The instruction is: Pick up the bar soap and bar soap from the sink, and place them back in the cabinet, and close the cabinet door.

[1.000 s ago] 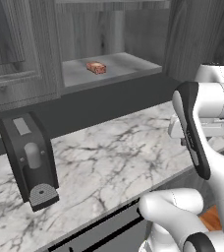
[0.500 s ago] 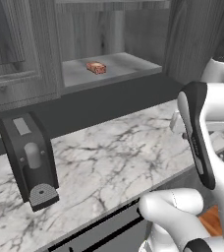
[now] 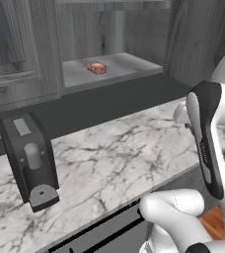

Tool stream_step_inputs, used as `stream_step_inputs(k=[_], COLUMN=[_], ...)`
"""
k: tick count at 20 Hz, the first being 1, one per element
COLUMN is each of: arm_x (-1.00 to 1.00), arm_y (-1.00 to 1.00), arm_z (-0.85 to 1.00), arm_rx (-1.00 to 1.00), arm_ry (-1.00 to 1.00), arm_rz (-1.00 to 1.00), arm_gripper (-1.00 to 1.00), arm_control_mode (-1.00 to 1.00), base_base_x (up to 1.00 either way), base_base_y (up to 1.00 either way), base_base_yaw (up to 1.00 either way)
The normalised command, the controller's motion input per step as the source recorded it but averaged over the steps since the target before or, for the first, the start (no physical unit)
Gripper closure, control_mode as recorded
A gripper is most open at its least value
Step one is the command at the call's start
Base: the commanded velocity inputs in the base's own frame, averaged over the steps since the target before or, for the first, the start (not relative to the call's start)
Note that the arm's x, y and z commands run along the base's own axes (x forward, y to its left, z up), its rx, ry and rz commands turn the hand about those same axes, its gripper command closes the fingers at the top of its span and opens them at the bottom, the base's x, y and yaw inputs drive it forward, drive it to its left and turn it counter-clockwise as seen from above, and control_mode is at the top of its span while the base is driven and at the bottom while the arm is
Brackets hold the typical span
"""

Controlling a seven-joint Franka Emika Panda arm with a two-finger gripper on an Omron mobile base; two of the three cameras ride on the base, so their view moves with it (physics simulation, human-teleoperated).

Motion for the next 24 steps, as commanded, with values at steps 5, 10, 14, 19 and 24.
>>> stream_step_inputs(k=[5, 10, 14, 19, 24], arm_x=[0.0, 0.0, 0.04, 0.03, 0.16], arm_y=[0.0, 0.0, 0.0, 0.02, 0.07], arm_z=[0.2, 0.13, 0.14, 0.27, 0.38], arm_rx=[0.0, 0.0, 0.0, 0.0, 0.0], arm_ry=[-0.18, -0.2, -0.23, -0.22, -0.06], arm_rz=[0.0, 0.0, 0.0, 0.0, 0.02], arm_gripper=[1.0, 1.0, 1.0, 1.0, 1.0], arm_control_mode=[-1.0, -1.0, -1.0, -1.0, -1.0], base_base_x=[0.0, 0.0, 0.0, 0.0, 0.0], base_base_y=[0.0, 0.0, 0.0, 0.0, 0.0], base_base_yaw=[0.0, 0.0, 0.0, 0.0, 0.0])
